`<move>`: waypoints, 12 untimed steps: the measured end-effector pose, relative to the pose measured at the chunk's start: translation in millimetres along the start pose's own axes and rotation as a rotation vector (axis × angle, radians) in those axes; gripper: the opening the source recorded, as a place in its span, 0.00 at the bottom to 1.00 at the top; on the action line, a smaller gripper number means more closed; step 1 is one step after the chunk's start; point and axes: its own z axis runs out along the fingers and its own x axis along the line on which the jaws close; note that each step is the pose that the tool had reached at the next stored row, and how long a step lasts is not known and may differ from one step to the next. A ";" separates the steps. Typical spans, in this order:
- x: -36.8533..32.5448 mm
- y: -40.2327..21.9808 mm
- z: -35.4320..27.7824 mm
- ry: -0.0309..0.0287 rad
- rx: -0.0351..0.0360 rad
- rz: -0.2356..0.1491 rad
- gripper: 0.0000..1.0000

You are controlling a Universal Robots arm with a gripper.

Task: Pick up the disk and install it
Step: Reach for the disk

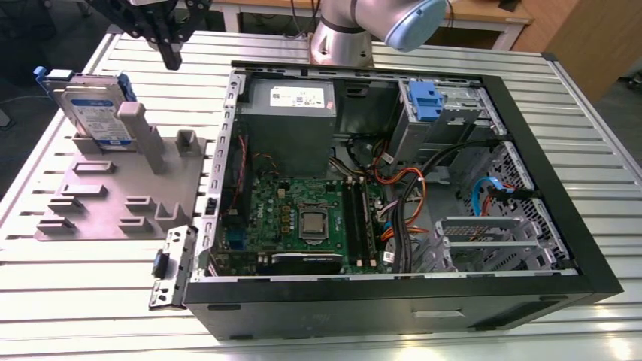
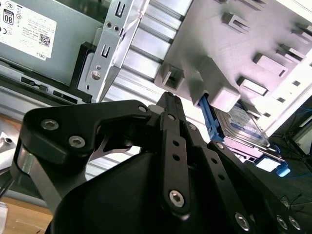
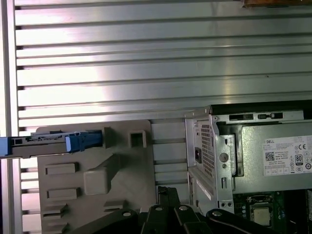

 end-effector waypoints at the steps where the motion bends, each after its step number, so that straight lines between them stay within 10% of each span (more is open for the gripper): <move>1: 0.3 0.0 0.0 0.0000 0.0000 0.000 0.11; 12: 3.2 -0.2 0.1 0.0000 0.0000 0.000 0.11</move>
